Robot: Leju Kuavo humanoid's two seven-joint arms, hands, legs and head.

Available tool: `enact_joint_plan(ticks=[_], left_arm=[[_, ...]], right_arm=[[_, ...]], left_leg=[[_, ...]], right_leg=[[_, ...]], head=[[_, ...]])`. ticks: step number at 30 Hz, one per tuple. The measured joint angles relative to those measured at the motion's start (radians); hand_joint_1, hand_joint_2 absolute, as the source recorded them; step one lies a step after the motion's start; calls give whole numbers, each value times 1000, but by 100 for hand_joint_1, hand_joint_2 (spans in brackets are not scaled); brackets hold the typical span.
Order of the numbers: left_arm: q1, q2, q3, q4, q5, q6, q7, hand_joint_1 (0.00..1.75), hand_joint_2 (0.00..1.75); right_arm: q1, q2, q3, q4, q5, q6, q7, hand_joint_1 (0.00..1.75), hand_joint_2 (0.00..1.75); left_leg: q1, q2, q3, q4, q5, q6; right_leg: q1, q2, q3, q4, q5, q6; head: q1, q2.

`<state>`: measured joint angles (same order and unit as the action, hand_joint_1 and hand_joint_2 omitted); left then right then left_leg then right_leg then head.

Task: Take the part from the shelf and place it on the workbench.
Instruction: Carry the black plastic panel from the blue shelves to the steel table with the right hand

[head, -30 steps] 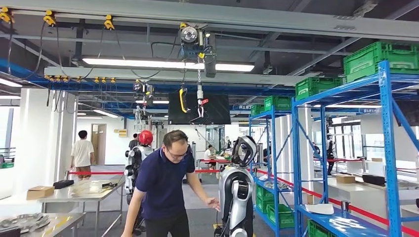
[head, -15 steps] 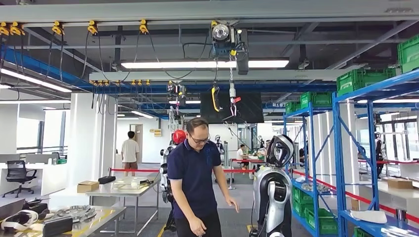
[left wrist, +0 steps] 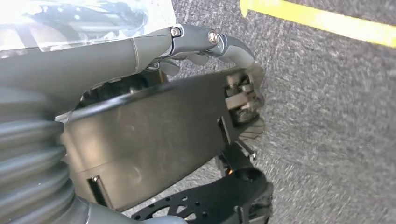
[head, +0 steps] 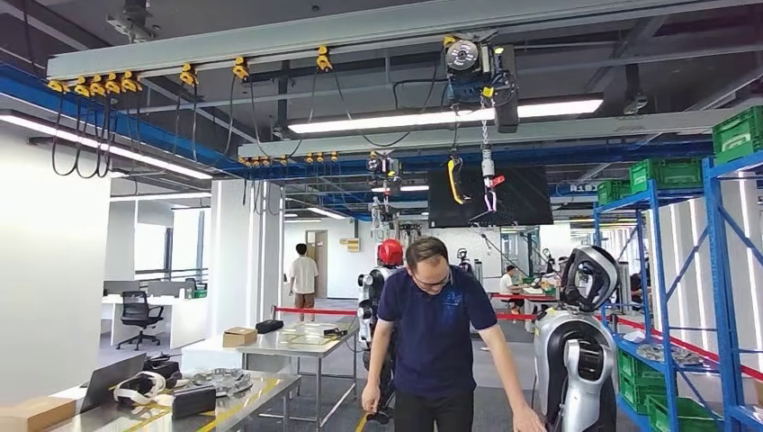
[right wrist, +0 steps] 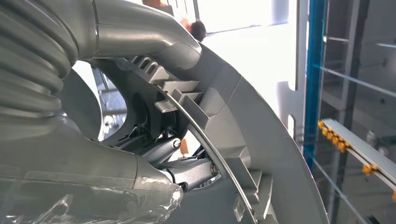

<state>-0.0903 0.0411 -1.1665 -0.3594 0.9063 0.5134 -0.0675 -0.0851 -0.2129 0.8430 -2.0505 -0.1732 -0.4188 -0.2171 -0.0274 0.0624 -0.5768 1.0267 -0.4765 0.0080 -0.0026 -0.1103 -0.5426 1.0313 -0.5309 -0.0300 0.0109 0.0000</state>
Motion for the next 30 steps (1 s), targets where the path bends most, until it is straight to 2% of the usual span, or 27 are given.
enact_joint_plan(ticks=[1, 2, 4, 6, 7, 8, 9, 10, 11, 12, 13, 14, 15, 17, 18, 19, 21, 22, 23, 24, 25, 26, 28, 29, 30], left_arm=[[1, 1, -1, 0, 0, 1, 0, 0, 175], [4, 2, -3, 1, 1, 2, 1, 0, 175], [5, 4, -6, 1, 2, 5, 2, 0, 175], [2, 3, -7, 1, 2, 6, 2, 0, 175], [0, 2, -8, 1, 3, 6, 2, 0, 175], [0, 2, -9, 1, 3, 7, 2, 0, 175], [1, 1, -11, 1, 3, 9, 2, 0, 175], [1, 1, -12, 1, 4, 10, 2, 0, 175], [1, 1, -13, 1, 6, 11, 2, 0, 175], [1, 2, -13, 1, 7, 12, 2, 0, 175], [0, 2, -14, 1, 9, 12, 3, 0, 175], [-1, 2, -14, 1, 10, 12, 3, 0, 175], [-1, 3, -14, 1, 11, 13, 3, 0, 175], [2, 4, -15, 1, 12, 14, 3, 0, 175], [3, 5, -15, 1, 12, 14, 3, 0, 175], [3, 6, -15, 1, 12, 15, 3, 0, 175], [1, 6, -15, 1, 12, 15, 3, 0, 175], [-2, 6, -15, 1, 12, 15, 3, 0, 175], [-4, 6, -15, 1, 12, 15, 3, 0, 175], [-5, 6, -15, 1, 12, 15, 3, 0, 175], [-6, 6, -15, 1, 12, 16, 2, 0, 175], [-5, 6, -15, 1, 12, 17, 3, 0, 175], [-3, 7, -16, 2, 14, 19, 2, 0, 175], [-3, 7, -16, 2, 15, 20, 2, 0, 175], [-3, 7, -16, 2, 17, 20, 1, 0, 175]], right_arm=[[-1, 0, 0, 0, -1, 1, 0, 175, 175], [-2, 0, 0, 0, -3, 2, 0, 175, 175], [-3, 1, 0, 1, -4, 3, -1, 175, 175], [-1, 0, 0, 3, -4, 4, -3, 175, 175], [0, 0, 0, 5, -4, 4, -3, 175, 175], [2, 0, 0, 7, -5, 5, -3, 175, 175], [2, 0, 1, 9, -5, 5, -3, 175, 175], [2, 0, 1, 10, -5, 6, -3, 175, 175], [2, 0, 1, 11, -5, 6, -4, 175, 175], [2, 0, 1, 11, -5, 7, -4, 175, 175], [2, 0, 1, 12, -5, 8, -5, 175, 175], [3, 0, 1, 12, -6, 9, -5, 175, 175], [4, 0, 1, 12, -6, 10, -5, 175, 175], [3, 0, 1, 13, -7, 11, -6, 175, 175], [2, 1, 1, 13, -7, 11, -6, 175, 175], [1, 2, 1, 13, -7, 11, -6, 175, 175], [2, 3, 1, 13, -7, 12, -7, 175, 175], [3, 3, 1, 13, -7, 12, -7, 175, 175], [4, 3, 1, 13, -7, 12, -7, 175, 175], [4, 3, 1, 13, -7, 12, -6, 175, 175], [4, 3, 1, 14, -7, 12, -6, 175, 175], [4, 3, 1, 14, -7, 13, -6, 175, 175], [2, 3, 1, 14, -7, 14, -7, 175, 175], [2, 3, 1, 14, -7, 14, -7, 175, 175], [2, 3, 1, 14, -7, 15, -7, 175, 175]], left_leg=[[0, -10, 2, -6, 1, 5], [2, -21, 5, -13, 4, 9], [9, -42, 12, -28, 12, 17], [14, -62, 14, -31, 14, 21], [14, -74, 14, -31, 13, 22], [15, -85, 14, -31, 13, 22], [15, -98, 15, -29, 12, 21], [16, -111, 16, -27, 10, 19], [17, -124, 16, -22, 7, 15], [17, -136, 14, -15, 3, 10], [17, -148, 10, -8, 0, 5], [18, -158, 6, -3, -2, 0], [19, -166, 1, -1, -2, -6], [23, -177, -2, -1, -1, -16], [23, -166, -5, 6, -8, -21], [23, -146, -14, 30, -23, -26], [24, -96, -60, 133, -77, -34], [26, -84, -92, 198, -104, -37], [27, -79, -116, 247, -118, -38], [27, -78, -127, 267, -114, -38], [27, -76, -118, 247, -92, -36], [26, -70, -91, 193, -56, -32], [16, -29, -28, 66, -1, -17], [10, -8, -9, 25, 8, -9], [4, 5, -4, 8, 6, -2]], right_leg=[[0, -11, 2, -2, -2, 5], [-2, -9, 5, 0, -6, 10], [-4, 35, -12, 46, -36, 19], [-7, 90, -69, 161, -90, 23], [-8, 100, -102, 220, -110, 25], [-9, 104, -124, 254, -113, 27], [-10, 104, -132, 256, -96, 29], [-12, 108, -122, 221, -63, 31], [-16, 120, -100, 159, -20, 32], [-19, 140, -75, 98, 9, 34], [-22, 158, -55, 50, 26, 33], [-23, 171, -45, 23, 30, 30], [-22, 174, -42, 17, 24, 25], [-20, 155, -38, 10, 25, 12], [-20, 145, -35, 7, 26, 5], [-20, 133, -30, 3, 26, -1], [-18, 109, -23, -1, 24, -9], [-16, 96, -21, -1, 22, -11], [-14, 82, -20, -1, 20, -13], [-13, 70, -17, -1, 17, -13], [-11, 59, -14, -1, 14, -12], [-10, 48, -9, -1, 10, -11], [-7, 30, 1, -2, 3, -6], [-5, 22, 3, -2, 0, -2], [-4, 13, 4, -2, -1, 2]], head=[[0, 0], [-1, 0], [-4, 0], [-9, 0], [-11, 0], [-11, 0], [-12, 0], [-12, 0], [-12, 0], [-12, 0], [-11, 0], [-10, 0], [-8, 0], [-9, 0], [-8, 0], [-7, 0], [-3, 0], [-2, 0], [-1, 0], [0, 0], [0, 0], [1, 0], [2, 0], [2, 0], [1, 0]])
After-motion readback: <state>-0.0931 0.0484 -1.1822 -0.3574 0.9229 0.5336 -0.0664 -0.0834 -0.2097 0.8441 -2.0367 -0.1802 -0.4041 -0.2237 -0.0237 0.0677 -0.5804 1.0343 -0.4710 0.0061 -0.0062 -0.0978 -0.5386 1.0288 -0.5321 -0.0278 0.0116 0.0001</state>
